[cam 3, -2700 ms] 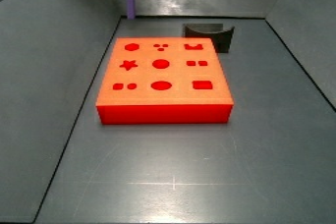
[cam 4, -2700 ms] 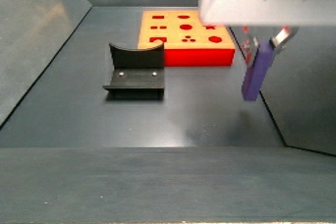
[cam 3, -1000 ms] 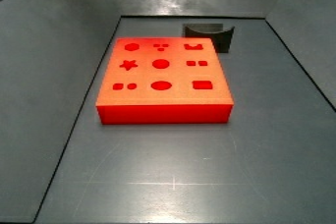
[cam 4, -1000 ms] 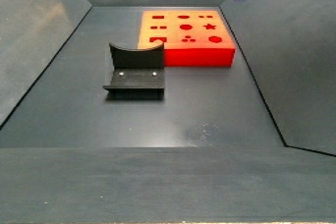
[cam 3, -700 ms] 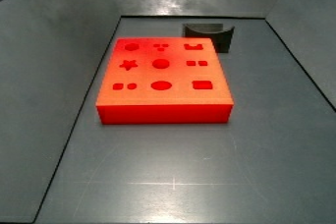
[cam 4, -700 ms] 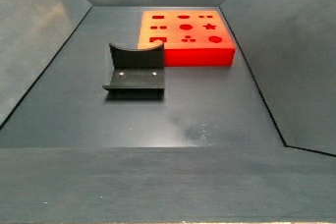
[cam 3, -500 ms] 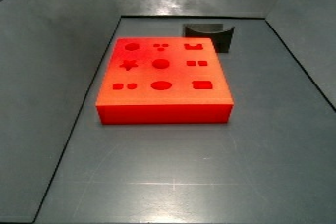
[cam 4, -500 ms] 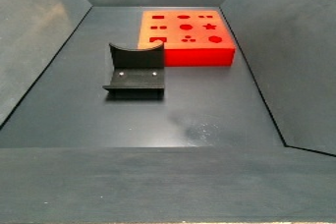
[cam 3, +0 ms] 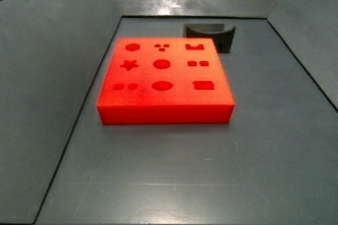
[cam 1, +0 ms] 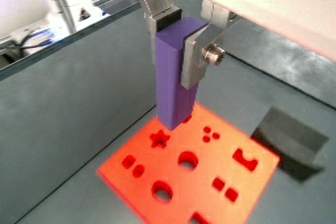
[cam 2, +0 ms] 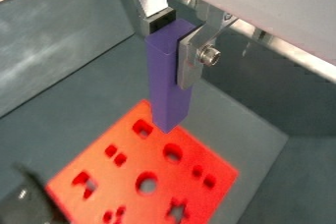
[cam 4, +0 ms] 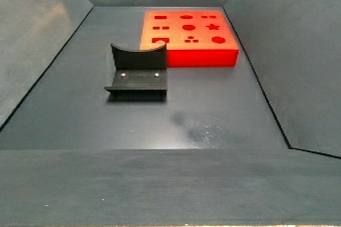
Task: Pick up the rectangle object. Move up. Move to above the board. Insert the rectangle object.
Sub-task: Move to above the board, then insert the rectangle object.
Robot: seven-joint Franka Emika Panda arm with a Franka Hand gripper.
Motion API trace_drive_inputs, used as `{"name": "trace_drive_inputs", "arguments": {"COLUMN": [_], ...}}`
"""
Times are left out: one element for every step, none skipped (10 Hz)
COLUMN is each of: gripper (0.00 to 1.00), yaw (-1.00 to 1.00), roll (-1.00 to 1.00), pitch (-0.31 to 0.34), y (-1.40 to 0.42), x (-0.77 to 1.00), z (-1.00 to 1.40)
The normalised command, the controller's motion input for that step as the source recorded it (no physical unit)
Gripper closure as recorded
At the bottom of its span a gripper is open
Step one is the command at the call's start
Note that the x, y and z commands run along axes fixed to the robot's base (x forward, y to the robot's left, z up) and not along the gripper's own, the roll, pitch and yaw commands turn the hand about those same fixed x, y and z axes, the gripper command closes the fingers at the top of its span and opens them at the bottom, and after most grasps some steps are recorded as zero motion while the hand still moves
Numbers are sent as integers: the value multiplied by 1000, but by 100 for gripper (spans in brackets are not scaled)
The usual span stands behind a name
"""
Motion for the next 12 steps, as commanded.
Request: {"name": "trace_drive_inputs", "arguments": {"gripper": [100, 100, 100, 100, 100, 100, 100, 100, 100, 100, 100, 100], "yaw": [9, 10, -466, -717, -954, -1000, -1000, -951, -926, -897, -729, -646], "roll": [43, 52, 0, 0, 0, 0, 0, 0, 0, 0, 0, 0], "pitch": [120, 104, 0, 0, 0, -6, -1, 0, -1, 0, 0, 0], "y": [-500, -309, 0, 0, 0, 0, 0, 0, 0, 0, -54, -69], "x": [283, 196, 11, 51, 29, 0, 0, 86, 109, 149, 340, 431], "z": [158, 102, 0, 0, 0, 0, 0, 0, 0, 0, -74, -89]}}
